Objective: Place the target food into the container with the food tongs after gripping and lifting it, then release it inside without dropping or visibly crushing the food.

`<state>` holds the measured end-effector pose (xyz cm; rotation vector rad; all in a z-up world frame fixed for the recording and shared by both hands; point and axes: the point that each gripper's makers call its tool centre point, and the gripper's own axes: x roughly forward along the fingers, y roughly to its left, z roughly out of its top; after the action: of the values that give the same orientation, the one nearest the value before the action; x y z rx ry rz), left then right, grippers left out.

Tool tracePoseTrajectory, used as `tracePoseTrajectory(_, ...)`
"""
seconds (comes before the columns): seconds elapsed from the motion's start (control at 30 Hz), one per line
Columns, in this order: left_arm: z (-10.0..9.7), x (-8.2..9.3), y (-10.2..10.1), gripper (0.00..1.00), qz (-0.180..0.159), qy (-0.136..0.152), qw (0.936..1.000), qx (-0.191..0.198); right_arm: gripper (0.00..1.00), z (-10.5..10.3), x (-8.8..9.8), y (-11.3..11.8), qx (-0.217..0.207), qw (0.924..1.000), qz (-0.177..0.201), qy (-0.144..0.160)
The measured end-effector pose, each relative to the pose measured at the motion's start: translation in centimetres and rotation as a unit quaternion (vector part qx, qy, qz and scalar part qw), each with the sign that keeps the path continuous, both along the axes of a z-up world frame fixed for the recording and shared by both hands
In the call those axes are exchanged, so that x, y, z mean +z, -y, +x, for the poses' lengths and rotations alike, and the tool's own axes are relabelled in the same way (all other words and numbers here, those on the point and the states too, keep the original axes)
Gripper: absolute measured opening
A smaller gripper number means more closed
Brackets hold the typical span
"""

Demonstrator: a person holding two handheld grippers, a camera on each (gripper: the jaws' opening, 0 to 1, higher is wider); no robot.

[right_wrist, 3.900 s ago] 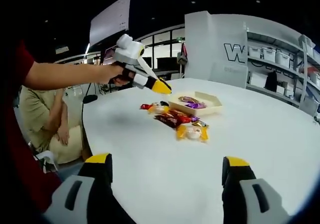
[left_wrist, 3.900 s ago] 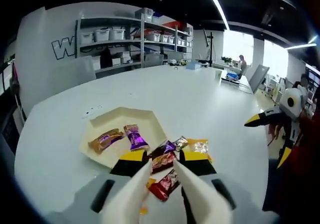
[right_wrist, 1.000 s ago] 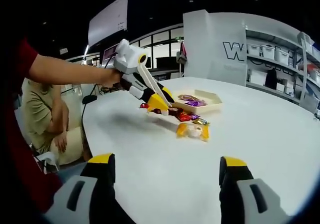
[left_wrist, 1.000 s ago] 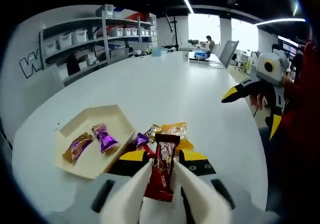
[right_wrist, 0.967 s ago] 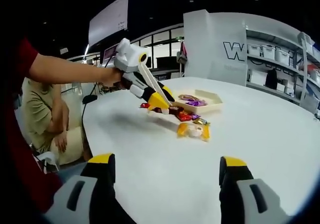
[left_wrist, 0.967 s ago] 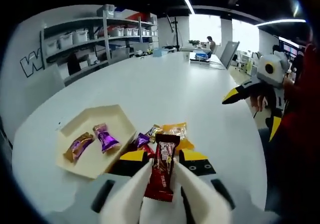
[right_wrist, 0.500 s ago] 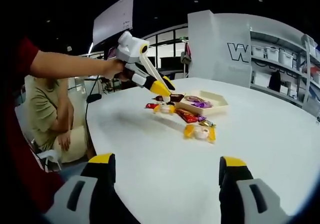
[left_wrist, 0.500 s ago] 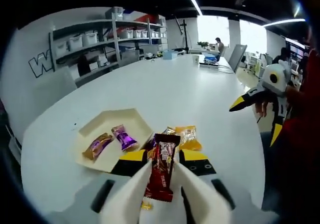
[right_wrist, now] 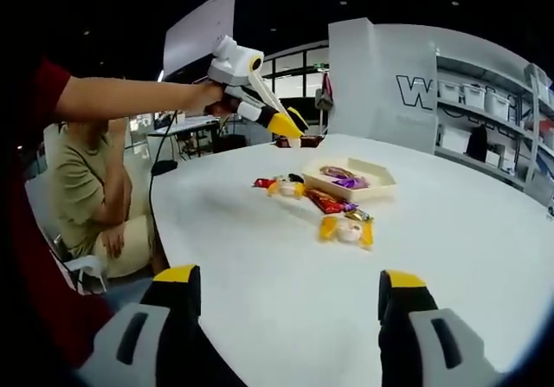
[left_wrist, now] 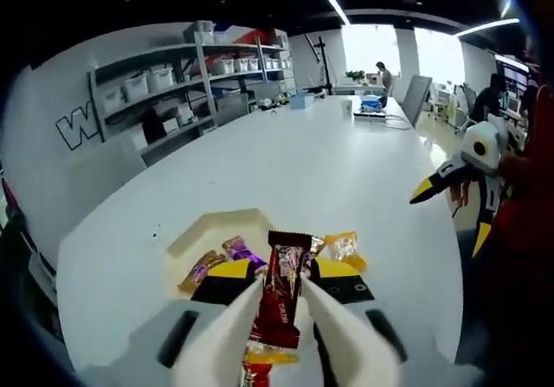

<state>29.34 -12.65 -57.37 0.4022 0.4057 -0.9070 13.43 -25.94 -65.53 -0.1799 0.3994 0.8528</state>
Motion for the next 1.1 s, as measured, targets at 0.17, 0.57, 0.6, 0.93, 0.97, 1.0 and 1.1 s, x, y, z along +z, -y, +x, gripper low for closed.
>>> tracePoseTrajectory(0.17,1.2,1.0,-0.2,0.24,0.008,0.009,0.9999,0.002,0.87,0.5,0.4,0.0,-0.008,0.9999,0.002,0.013)
tracePoseTrajectory(0.57,4.4,1.9,-1.3,0.24,0.030,0.035,0.9988,0.016,0.89,1.4,0.4,0.9,-0.025,0.9996,0.007,0.013)
tracePoseTrajectory(0.6,4.6,2.0,-1.4,0.24,0.033,0.038,0.9986,0.018,0.89,1.4,0.4,1.0,-0.026,0.9995,0.009,0.013)
tracePoseTrajectory(0.93,6.7,2.4,-1.3,0.25,0.035,0.056,0.9972,0.035,0.89,1.9,0.5,1.6,-0.036,0.9992,0.014,0.010)
tracePoseTrajectory(0.97,6.9,2.5,-1.3,0.25,0.036,0.061,0.9968,0.038,0.89,1.9,0.5,1.7,-0.037,0.9992,0.015,0.009)
tracePoseTrajectory(1.0,7.0,2.5,-1.4,0.25,0.040,0.068,0.9961,0.040,0.89,1.9,0.5,1.7,-0.037,0.9991,0.015,0.009)
tracePoseTrajectory(1.1,7.3,2.8,-1.4,0.26,0.038,0.078,0.9952,0.045,0.89,1.8,0.3,1.8,-0.038,0.9992,0.013,0.006)
